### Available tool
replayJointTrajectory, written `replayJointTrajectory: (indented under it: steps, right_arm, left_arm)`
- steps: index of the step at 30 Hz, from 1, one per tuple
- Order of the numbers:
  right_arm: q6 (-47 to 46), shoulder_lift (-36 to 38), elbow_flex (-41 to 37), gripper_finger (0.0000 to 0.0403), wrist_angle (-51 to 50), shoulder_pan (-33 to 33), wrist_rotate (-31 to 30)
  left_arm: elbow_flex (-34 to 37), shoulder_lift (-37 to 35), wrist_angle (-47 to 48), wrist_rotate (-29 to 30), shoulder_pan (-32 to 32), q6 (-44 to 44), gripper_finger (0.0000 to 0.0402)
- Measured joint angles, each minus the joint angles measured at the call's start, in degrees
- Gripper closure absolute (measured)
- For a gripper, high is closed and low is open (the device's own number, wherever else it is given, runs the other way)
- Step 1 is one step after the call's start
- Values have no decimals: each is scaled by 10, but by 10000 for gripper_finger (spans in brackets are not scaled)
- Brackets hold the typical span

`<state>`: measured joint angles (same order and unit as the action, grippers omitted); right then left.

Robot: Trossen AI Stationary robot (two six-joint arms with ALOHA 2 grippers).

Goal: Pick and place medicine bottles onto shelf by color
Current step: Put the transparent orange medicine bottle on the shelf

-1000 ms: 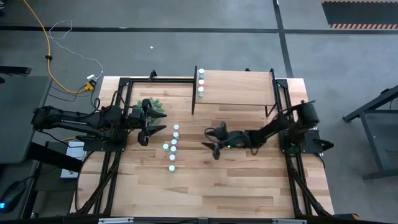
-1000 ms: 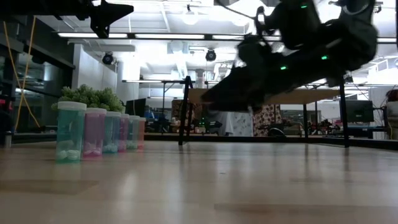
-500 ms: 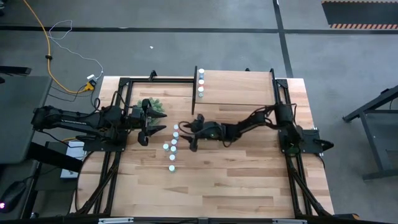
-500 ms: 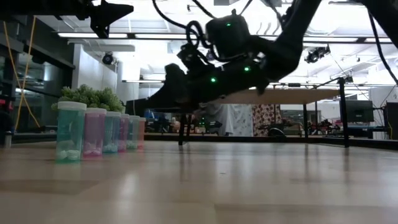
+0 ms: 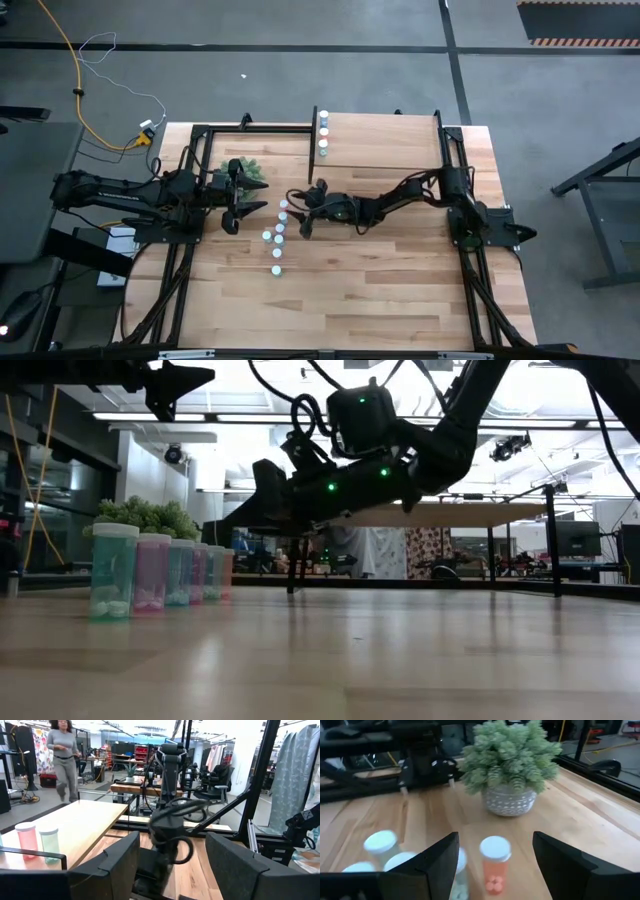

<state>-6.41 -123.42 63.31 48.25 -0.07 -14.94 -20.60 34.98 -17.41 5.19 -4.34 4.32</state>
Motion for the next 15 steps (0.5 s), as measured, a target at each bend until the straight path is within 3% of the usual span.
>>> replayJointTrajectory:
  steps: [11,15]
  right_arm:
    - [-23,-19,39,158,-12,-12,3]
    - [-13,-35,74,158,-77,-12,8]
  left_arm:
    - [0,0,-3,2,0,0,186]
    - [0,0,-4,2,0,0,186]
